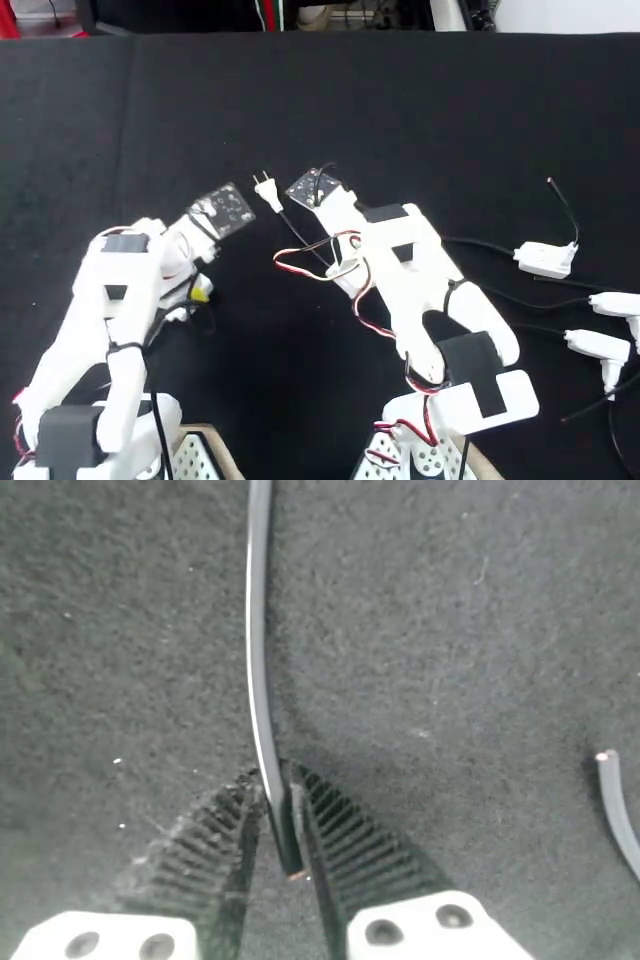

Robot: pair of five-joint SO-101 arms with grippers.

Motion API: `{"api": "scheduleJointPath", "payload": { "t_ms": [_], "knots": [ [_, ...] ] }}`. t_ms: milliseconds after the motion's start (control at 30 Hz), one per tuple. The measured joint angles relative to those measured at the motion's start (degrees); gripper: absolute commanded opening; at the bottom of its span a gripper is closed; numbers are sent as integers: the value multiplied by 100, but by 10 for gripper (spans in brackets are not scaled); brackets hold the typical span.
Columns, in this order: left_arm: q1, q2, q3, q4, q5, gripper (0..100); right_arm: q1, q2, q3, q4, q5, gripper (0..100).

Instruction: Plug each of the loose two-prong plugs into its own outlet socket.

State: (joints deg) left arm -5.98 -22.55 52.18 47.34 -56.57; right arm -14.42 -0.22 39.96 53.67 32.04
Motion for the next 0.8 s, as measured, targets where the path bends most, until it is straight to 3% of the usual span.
{"api": "scheduleJointPath", "payload": {
  "t_ms": [467, 800],
  "knots": [
    [624, -53, 53, 826, 255, 299, 0, 0, 18, 0, 0, 11],
    [642, -53, 88, 686, 686, 299, 0, 0, 18, 0, 0, 11]
  ]
}}
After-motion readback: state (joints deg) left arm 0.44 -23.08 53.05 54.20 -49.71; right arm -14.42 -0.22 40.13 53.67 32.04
